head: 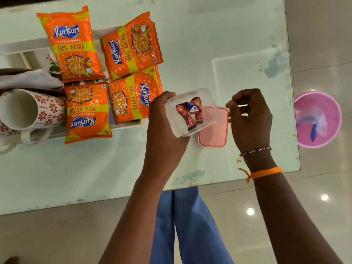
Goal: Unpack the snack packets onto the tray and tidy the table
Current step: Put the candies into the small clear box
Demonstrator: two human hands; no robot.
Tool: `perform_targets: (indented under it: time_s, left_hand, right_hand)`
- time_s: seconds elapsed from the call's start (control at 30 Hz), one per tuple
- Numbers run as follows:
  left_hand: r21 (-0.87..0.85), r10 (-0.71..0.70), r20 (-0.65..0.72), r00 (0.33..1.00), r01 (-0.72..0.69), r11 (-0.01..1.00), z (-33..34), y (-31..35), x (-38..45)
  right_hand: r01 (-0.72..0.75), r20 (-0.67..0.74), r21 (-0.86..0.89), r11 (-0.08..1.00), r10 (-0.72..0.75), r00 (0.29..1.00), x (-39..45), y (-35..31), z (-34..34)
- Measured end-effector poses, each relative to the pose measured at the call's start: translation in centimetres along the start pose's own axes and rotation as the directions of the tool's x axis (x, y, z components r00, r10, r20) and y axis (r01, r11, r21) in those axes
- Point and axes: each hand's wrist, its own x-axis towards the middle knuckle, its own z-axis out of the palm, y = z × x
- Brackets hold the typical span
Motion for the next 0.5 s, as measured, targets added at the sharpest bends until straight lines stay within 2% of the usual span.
perform_targets:
  time_s: [0.07,0.2,0.3,0.33,0.4,0.5]
  left_hand:
    - [-0.02,-0.016,-0.012,1.0,0.016,1.0,-0.3,-0.2,-0.3]
    - [-0.045,-0.043,-0.037,0.998,0.041,0.998,-0.7,-0.8,-0.8]
    - [-0.044,-0.052,-0.06,0.997,0.05,0.998,-0.8,-1.1,-1.0]
    - [-0.05,-0.057,-0.064,0.996,0.053,0.997,-0.9,-1.1,-1.0]
    - [-0.075,-0.068,-0.064,0.996,0.063,0.995,-1.0,-1.0,-1.0]
    - [-0.102,-0.084,-0.055,0.995,0.078,0.992,-1.0,-0.8,-1.0]
  right_hand:
    - [-0.077,-0.065,-0.117,0.99,0.07,0.995,0.1,2.0,0.3]
    - [-0.142,0.14,-0.436,0.889,0.223,0.965,-0.4,4.9,2.8]
    - [-0.04,0.167,-0.63,0.775,0.185,0.968,-1.2,5.2,4.9]
    - [-0.016,0.158,-0.654,0.756,0.158,0.975,-1.4,5.2,5.2]
    - [-0.026,0.147,-0.615,0.788,0.147,0.978,-1.1,5.2,5.2]
    - [-0.124,0.146,-0.368,0.922,0.189,0.971,0.2,5.5,3.9]
